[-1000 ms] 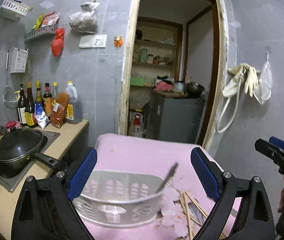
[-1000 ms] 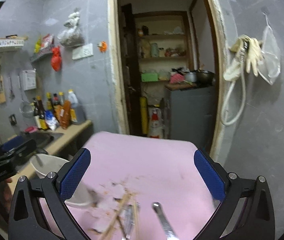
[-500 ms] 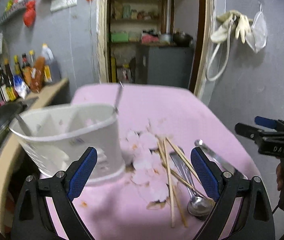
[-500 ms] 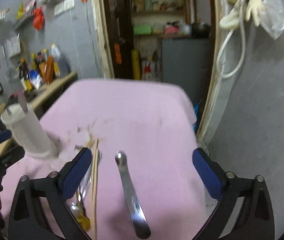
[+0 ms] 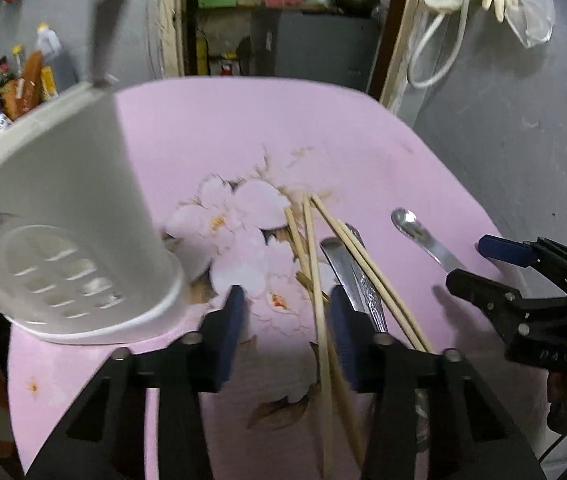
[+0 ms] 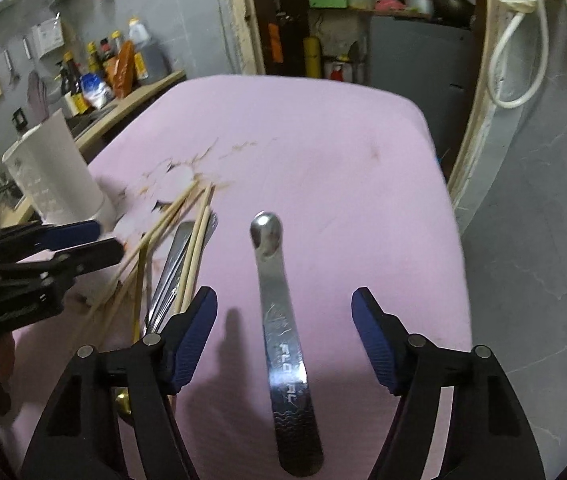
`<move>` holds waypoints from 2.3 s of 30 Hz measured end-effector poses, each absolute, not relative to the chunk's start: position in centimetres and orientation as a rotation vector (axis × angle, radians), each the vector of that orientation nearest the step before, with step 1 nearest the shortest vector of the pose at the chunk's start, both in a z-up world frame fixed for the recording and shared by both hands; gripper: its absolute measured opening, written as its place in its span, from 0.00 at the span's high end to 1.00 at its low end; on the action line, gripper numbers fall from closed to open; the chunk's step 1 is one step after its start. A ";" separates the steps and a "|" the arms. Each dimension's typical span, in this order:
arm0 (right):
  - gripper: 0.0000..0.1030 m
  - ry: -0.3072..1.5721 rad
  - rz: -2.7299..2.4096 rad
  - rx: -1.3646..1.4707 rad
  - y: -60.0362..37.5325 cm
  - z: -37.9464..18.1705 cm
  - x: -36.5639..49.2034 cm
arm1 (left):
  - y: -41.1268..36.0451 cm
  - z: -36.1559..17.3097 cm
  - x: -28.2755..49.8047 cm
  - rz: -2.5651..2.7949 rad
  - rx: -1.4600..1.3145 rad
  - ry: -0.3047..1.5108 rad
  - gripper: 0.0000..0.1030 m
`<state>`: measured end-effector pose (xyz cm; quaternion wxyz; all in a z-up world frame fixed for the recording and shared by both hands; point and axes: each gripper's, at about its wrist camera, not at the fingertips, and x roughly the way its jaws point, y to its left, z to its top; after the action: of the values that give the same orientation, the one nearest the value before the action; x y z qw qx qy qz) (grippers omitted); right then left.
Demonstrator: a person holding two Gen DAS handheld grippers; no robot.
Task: Organize utensils
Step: 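Grasp a chopstick with the left tool while the right tool grasps a spoon, then lift the chopstick with the left tool while the right tool lifts the spoon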
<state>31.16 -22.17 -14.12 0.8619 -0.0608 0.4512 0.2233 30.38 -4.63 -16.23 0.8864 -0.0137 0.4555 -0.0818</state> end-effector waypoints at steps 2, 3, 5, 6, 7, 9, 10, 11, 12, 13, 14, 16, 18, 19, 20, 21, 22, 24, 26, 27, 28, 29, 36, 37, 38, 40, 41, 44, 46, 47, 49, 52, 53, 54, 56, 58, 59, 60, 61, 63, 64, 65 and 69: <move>0.35 0.953 0.475 -0.142 -22.0 -14.4 31.2 | -4.6 -16.7 30.7 -0.176 -0.042 0.975 0.77; 0.35 0.952 0.478 -0.149 -22.0 -14.4 31.1 | -4.5 -17.0 30.9 -0.172 -0.050 0.985 0.78; 0.40 0.950 0.474 -0.161 -21.9 -14.5 31.1 | -4.3 -17.2 31.0 -0.155 -0.056 0.998 0.84; 0.43 0.949 0.470 -0.168 -22.0 -14.5 31.2 | -4.1 -17.3 31.1 -0.150 -0.061 1.002 0.84; 0.46 0.950 0.464 -0.174 -22.0 -14.5 31.2 | -3.8 -17.4 31.1 -0.142 -0.069 1.005 0.84; 0.49 0.950 0.454 -0.179 -22.1 -14.6 31.5 | -3.4 -17.3 31.0 -0.132 -0.086 1.006 0.84; 0.51 0.950 0.448 -0.182 -22.1 -14.6 31.6 | -3.3 -17.2 31.0 -0.126 -0.088 1.005 0.84; 0.52 0.951 0.439 -0.187 -22.0 -14.6 31.7 | -3.2 -17.0 30.9 -0.113 -0.087 1.000 0.84; 0.52 0.953 0.433 -0.190 -22.0 -14.7 31.8 | -3.0 -16.9 30.9 -0.107 -0.088 0.999 0.84; 0.52 0.956 0.428 -0.193 -21.9 -14.7 32.0 | -3.0 -16.9 30.8 -0.103 -0.087 1.001 0.84; 0.52 0.962 0.423 -0.197 -21.7 -14.8 32.2 | -3.0 -16.8 30.8 -0.103 -0.088 1.003 0.84; 0.49 0.977 0.416 -0.217 -21.2 -15.1 32.6 | -2.9 -17.0 31.1 -0.115 -0.100 1.026 0.81; 0.44 0.986 0.410 -0.250 -20.4 -15.3 33.2 | -3.1 -17.4 31.6 -0.128 -0.096 1.069 0.78; 0.43 0.989 0.407 -0.261 -20.2 -15.4 33.3 | -3.1 -17.3 31.8 -0.123 -0.082 1.060 0.78; 0.44 0.993 0.403 -0.275 -19.8 -15.6 33.6 | -3.3 -17.2 32.0 -0.121 -0.070 1.064 0.78; 0.44 1.005 0.401 -0.281 -19.5 -15.7 34.1 | -3.4 -17.2 32.3 -0.120 -0.053 1.069 0.78; 0.44 1.014 0.400 -0.278 -19.4 -15.8 34.4 | -3.5 -17.1 32.4 -0.121 -0.047 1.071 0.80; 0.45 1.043 0.398 -0.259 -19.4 -15.7 35.0 | -3.2 -17.0 32.6 -0.120 -0.052 1.078 0.83; 0.49 1.057 0.409 -0.266 -19.5 -15.6 35.1 | -3.0 -16.9 32.6 -0.122 -0.066 1.084 0.93; 0.52 1.066 0.418 -0.274 -19.5 -15.5 35.0 | -2.7 -16.8 32.7 -0.128 -0.084 1.089 0.94; 0.56 1.074 0.424 -0.278 -19.4 -15.4 34.9 | -2.4 -16.7 32.6 -0.131 -0.102 1.094 0.94; 0.60 1.089 0.435 -0.279 -19.3 -15.3 35.0 | -2.2 -16.7 32.5 -0.134 -0.120 1.098 0.95; 0.87 1.136 0.468 -0.226 -19.6 -14.6 35.1 | -1.1 -15.8 30.8 -0.147 -0.165 1.097 0.98; 0.88 1.130 0.471 -0.213 -19.7 -14.5 35.0 | -1.5 -15.8 30.6 -0.150 -0.170 1.093 0.98; 0.88 1.123 0.471 -0.192 -20.1 -14.4 34.8 | -1.4 -15.6 30.1 -0.152 -0.177 1.087 0.98; 0.88 1.101 0.468 -0.149 -20.8 -14.1 34.4 | -1.2 -15.2 29.0 -0.167 -0.199 1.070 0.98; 0.88 1.091 0.465 -0.130 -21.1 -14.0 34.1 | -1.1 -15.0 28.6 -0.170 -0.209 1.060 0.98; 0.88 1.024 0.476 -0.061 -21.8 -13.3 32.3 | -0.4 -14.0 27.1 -0.196 -0.270 1.008 0.98; 0.88 0.964 0.484 -0.044 -21.9 -12.7 31.1 | -0.1 -13.2 26.1 -0.213 -0.303 0.960 0.98; 0.88 0.932 0.481 -0.040 -21.8 -12.2 30.5 | 0.1 -12.6 25.6 -0.220 -0.311 0.929 0.98; 0.88 0.885 0.472 -0.030 -21.6 -11.5 29.5 | 0.0 -11.2 24.8 -0.240 -0.312 0.863 0.98; 0.88 0.818 0.454 0.009 -21.8 -10.4 28.4 | 0.0 -9.3 23.9 -0.251 -0.299 0.784 0.98; 0.88 0.795 0.448 0.022 -21.6 -9.8 28.1 | 0.2 -8.6 23.5 -0.251 -0.300 0.757 0.98; 0.88 0.768 0.443 0.035 -21.5 -9.1 27.9 | 0.0 -8.1 23.5 -0.251 -0.303 0.736 0.98; 0.88 0.722 0.441 0.050 -20.9 -7.7 27.8 | 0.2 -6.8 23.6 -0.244 -0.312 0.685 0.98; 0.88 0.673 0.448 0.074 -20.2 -6.1 27.7 | 1.3 -5.2 23.3 -0.231 -0.323 0.632 0.98; 0.88 0.649 0.451 0.082 -19.9 -5.3 27.6 | 2.0 -4.4 23.3 -0.226 -0.330 0.607 0.98; 0.88 0.621 0.457 0.088 -19.4 -4.4 27.7 | 2.3 -3.8 23.6 -0.221 -0.333 0.589 0.98; 0.88 0.603 0.463 0.093 -19.0 -3.9 27.8 | 3.2 -3.0 23.5 -0.214 -0.336 0.567 0.98; 0.88 0.559 0.484 0.114 -17.9 -2.4 28.2 | 4.9 -1.5 23.7 -0.201 -0.346 0.527 0.98; 0.88 0.538 0.500 0.128 -17.4 -1.7 28.3 | 5.8 -1.0 23.6 -0.195 -0.350 0.512 0.98; 0.88 0.517 0.517 0.141 -16.6 -0.9 28.6 | 6.6 -0.5 23.8 -0.189 -0.354 0.495 0.98; 0.88 0.445 0.577 0.194 -13.4 1.4 29.2 | 10.5 1.2 24.4 -0.172 -0.379 0.423 0.98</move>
<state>29.22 -13.43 1.40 0.9298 0.0947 0.2171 0.2817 24.39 10.52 1.17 0.9563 -0.1865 0.2084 -0.0849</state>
